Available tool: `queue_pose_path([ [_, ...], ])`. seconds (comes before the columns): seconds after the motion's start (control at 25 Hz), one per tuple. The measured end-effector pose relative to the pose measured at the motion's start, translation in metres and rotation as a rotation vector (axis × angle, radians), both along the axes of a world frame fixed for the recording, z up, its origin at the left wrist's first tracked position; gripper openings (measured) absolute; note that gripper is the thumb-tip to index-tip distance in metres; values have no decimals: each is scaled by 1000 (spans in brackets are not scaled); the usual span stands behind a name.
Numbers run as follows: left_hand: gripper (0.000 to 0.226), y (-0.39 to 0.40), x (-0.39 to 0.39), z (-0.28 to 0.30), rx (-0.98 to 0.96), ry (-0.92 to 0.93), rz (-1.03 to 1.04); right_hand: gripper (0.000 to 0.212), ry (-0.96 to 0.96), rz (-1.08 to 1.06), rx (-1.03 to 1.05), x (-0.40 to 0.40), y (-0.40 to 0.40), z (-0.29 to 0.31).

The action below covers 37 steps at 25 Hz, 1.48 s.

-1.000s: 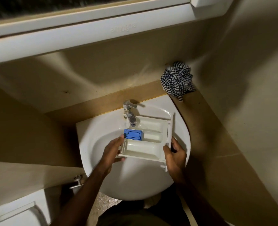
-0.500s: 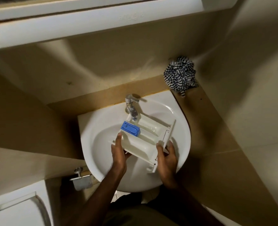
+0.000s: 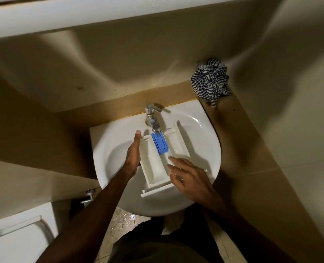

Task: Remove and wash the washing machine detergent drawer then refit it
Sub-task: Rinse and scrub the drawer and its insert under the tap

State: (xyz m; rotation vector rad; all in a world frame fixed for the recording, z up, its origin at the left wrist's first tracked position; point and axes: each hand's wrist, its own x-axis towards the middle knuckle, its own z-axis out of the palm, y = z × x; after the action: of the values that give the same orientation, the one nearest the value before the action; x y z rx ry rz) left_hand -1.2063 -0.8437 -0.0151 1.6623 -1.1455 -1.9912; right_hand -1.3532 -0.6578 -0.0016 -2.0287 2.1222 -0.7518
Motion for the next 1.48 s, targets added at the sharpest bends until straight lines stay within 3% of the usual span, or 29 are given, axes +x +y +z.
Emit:
queue_pose_path([
  [0.2,50,-12,1,-3,10,-36,-46,43,81,-106,208,21,-6,4],
  [0.36,66,-15,5,-5,29,-40,-97,62,152,-78,193,21,-22,11],
  [0.44,70,-15,6,-6,18,-31,-118,66,142,-29,310,13,-42,15],
  [0.52,70,-18,7,-5,16,-25,-131,65,150,1,398,12,-57,13],
  [0.72,76,-23,11,-3,14,-30,-164,52,213,12,349,21,-42,8],
  [0.84,71,-23,13,4,-10,-81,-164,57,176,-35,408,21,-57,15],
  [0.92,64,-18,18,9,-217,-260,-105,62,168,-71,496,29,-62,14],
  [1.04,46,10,38,6,-896,-571,-51,57,128,-77,467,33,-50,14],
  [1.16,35,25,49,1,-1404,-491,-486,50,103,-75,361,24,-57,18],
  [1.28,44,15,47,-2,-1526,-539,-841,62,171,-80,443,18,-80,19],
  [1.48,54,13,48,-16,-1484,-601,-859,61,323,0,447,14,-57,6],
])
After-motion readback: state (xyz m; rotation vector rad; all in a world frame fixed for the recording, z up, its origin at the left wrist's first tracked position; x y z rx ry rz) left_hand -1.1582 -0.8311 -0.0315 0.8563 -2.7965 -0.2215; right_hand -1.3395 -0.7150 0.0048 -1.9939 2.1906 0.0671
